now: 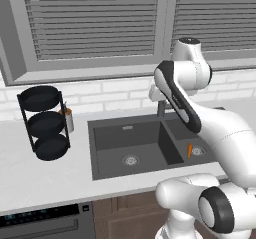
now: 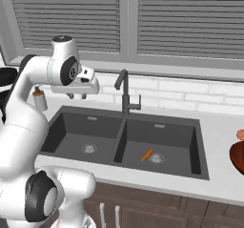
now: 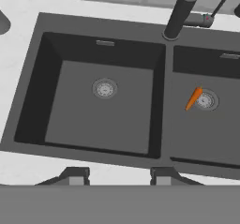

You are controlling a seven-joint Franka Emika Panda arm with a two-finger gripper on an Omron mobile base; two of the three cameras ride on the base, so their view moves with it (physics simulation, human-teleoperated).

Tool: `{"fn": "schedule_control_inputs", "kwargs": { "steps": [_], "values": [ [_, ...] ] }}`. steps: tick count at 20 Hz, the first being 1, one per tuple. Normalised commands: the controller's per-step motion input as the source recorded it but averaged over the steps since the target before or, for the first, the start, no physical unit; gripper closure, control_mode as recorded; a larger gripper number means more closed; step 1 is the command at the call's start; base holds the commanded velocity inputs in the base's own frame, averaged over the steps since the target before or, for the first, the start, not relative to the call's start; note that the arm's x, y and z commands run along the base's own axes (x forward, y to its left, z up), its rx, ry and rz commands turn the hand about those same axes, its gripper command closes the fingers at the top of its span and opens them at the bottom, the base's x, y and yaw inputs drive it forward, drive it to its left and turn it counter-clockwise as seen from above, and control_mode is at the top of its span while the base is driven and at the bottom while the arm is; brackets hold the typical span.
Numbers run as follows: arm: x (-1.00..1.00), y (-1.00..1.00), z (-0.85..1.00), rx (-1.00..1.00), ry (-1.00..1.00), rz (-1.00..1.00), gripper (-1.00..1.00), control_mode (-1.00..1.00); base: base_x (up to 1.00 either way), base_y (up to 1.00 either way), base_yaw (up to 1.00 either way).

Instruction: Pick the carrot from the sink and place it in the bowl. Then pick the bowl and place it in the microwave. Then close the microwave door and press the start button.

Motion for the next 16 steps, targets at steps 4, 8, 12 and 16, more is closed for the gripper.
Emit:
{"fn": "schedule_control_inputs", "kwargs": {
  "steps": [4,8,12,16],
  "values": [
    [-0.24,0.0,-0.02,0.0,0.0,0.0,-1.0,-1.0,0.0,0.0,0.0],
    [-0.61,-0.12,-0.23,-0.04,0.05,0.0,-1.0,-1.0,0.0,0.0,0.0],
    [-0.24,-0.59,-0.23,0.0,0.16,0.0,-1.0,-1.0,0.0,0.0,0.0],
    [-0.11,-0.94,-0.41,0.0,0.0,0.0,-1.0,-1.0,0.0,0.0,0.0]
  ]
}}
